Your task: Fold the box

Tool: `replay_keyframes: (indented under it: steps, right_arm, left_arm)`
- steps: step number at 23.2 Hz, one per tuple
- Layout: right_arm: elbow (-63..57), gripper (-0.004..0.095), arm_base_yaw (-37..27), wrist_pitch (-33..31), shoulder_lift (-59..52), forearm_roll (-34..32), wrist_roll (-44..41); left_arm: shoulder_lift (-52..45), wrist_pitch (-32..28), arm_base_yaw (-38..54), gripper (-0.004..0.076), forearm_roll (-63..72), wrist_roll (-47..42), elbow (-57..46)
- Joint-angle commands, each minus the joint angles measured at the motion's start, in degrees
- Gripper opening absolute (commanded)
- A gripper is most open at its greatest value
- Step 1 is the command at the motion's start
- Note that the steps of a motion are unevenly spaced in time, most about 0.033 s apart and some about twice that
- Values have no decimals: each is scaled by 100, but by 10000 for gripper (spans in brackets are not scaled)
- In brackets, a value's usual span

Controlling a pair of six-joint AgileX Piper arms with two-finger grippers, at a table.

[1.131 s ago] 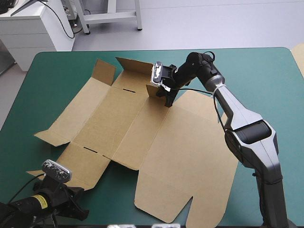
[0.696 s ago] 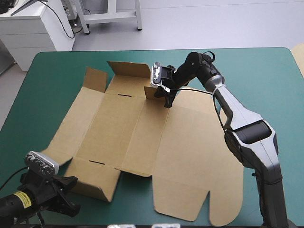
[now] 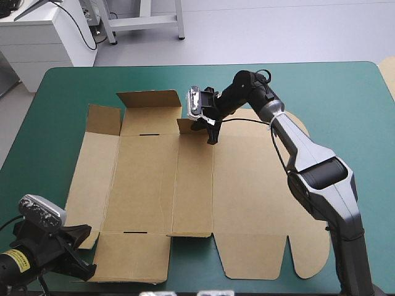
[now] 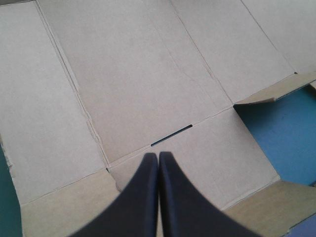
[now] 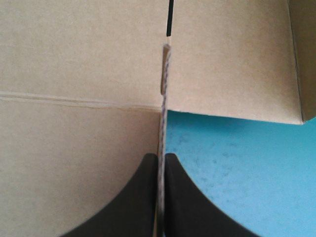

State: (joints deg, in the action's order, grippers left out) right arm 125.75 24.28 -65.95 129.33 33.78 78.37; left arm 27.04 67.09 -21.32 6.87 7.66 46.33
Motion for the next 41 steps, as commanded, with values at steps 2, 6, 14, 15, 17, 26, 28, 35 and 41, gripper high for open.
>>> replay_keyframes:
  steps: [2, 6, 14, 15, 17, 26, 28, 35, 41]
  right_arm:
    - [204, 309, 1, 153, -426, 283, -135]
    - [204, 507, 1, 166, -426, 283, -452]
    - [526, 287, -10, 154, -550, 246, -812]
    - [616, 251, -18, 129, -589, 234, -907]
    - [777, 182, -31, 116, -646, 156, -1156]
    - [1208, -19, -256, -395, -1130, -499, -2289]
    - [1223, -19, -302, -529, -1242, -887, -2687]
    - [1212, -19, -410, -540, -1694, -4180, -6220]
    - [689, -20, -814, -540, -2352, -4152, -6334]
  left_arm:
    - [63, -278, -23, -8, 49, -12, 182]
    - [63, -278, -23, -8, 40, -12, 182]
    - [63, -118, -23, -8, 40, -12, 182]
    - [63, -118, -23, -8, 40, -12, 182]
    - [63, -118, -23, -8, 40, -12, 182]
    - [63, -154, -23, -8, 40, -12, 182]
    - [63, -163, -23, -8, -2, -12, 182]
    - [63, -669, -23, -8, -117, -12, 182]
    - [63, -1090, -23, -8, -438, -12, 182]
